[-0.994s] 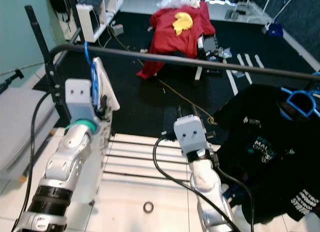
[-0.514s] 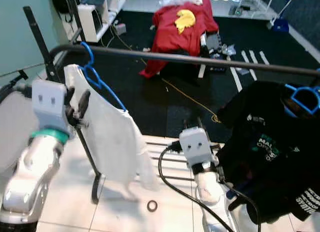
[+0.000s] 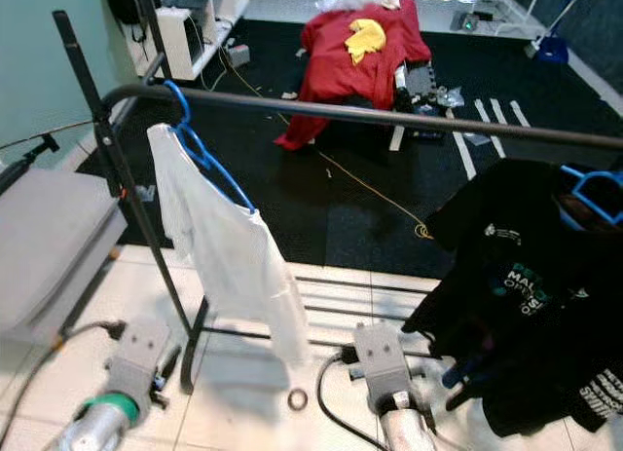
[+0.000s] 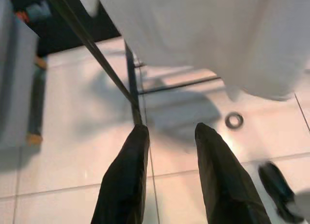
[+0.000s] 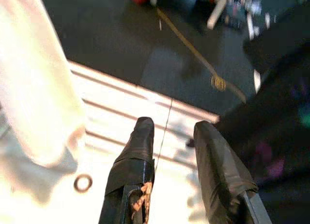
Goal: Hang hanger
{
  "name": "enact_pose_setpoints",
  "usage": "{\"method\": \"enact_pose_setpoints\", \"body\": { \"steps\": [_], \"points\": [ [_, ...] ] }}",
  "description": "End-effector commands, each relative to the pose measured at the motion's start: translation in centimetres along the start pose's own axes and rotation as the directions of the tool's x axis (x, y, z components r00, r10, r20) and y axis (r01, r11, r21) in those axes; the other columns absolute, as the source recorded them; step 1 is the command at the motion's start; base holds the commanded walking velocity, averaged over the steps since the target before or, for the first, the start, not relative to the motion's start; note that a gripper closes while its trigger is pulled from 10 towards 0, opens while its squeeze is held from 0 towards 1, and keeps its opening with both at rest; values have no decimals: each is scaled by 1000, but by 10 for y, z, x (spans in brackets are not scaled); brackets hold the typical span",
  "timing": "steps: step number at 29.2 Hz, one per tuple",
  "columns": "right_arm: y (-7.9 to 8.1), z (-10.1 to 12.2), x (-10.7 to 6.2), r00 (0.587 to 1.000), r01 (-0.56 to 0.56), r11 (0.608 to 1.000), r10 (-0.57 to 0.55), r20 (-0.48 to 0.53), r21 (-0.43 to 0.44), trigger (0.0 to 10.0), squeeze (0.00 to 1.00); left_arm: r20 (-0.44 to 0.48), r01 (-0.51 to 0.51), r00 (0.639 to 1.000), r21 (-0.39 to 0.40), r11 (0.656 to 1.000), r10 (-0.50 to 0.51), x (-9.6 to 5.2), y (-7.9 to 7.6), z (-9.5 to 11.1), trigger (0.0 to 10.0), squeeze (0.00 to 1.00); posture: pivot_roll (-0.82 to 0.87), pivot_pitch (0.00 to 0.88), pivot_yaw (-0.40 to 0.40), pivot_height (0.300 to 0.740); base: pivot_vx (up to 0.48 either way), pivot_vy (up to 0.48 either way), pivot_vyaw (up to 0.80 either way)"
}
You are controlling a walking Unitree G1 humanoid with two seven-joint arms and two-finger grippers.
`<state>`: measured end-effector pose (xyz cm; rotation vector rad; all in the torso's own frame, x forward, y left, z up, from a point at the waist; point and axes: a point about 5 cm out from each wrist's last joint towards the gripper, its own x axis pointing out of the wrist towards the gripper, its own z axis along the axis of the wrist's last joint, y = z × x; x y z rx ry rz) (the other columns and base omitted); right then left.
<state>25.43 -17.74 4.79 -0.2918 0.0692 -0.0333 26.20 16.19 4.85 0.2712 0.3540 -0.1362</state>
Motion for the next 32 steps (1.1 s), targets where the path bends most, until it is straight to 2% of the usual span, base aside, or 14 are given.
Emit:
{"method": "enact_pose_setpoints", "body": {
  "steps": [1,3,4,6,9,14,21,32],
  "points": [
    [-2,-21,-10,997,11,1000,-10,-81,13,10000,0,-61,23,998,-19,1000,-24,1,-5,-17,10000,0,-159,160,68,740,0,0,0],
    [-2,-21,-10,997,11,1000,-10,-81,13,10000,0,-61,23,998,-19,1000,-24,1,-5,-17,10000,0,-159,160,68,740,0,0,0],
    [-5,-35,-18,991,31,999,-29,-129,16,10000,0,-67,46,997,-16,999,-47,0,-11,-21,10000,0,-171,151,77,740,0,0,0],
    [-6,-40,-23,989,47,999,-47,-137,-1,10000,0,-62,76,995,-3,997,-76,-1,-15,-23,10000,0,-183,143,86,740,0,0,0],
    [-6,-41,-24,989,52,999,-53,-135,-9,10000,0,-50,86,995,10,996,-85,-2,-17,-23,10000,0,-184,139,86,740,0,0,0],
    [0,-34,-14,995,33,999,-33,-98,8,10000,0,-3,38,999,10,999,-38,5,-19,-19,10000,0,-178,122,80,740,0,0,0],
    [3,-31,-8,997,19,1000,-18,-70,12,10000,0,41,23,999,2,1000,-23,6,-20,-15,10000,0,-168,124,75,740,0,0,0],
    [6,-29,-5,999,15,1000,-14,-50,19,10000,0,71,26,997,-6,1000,-25,5,-20,-12,10000,0,-162,136,80,740,-379,0,0]
  ]
}}
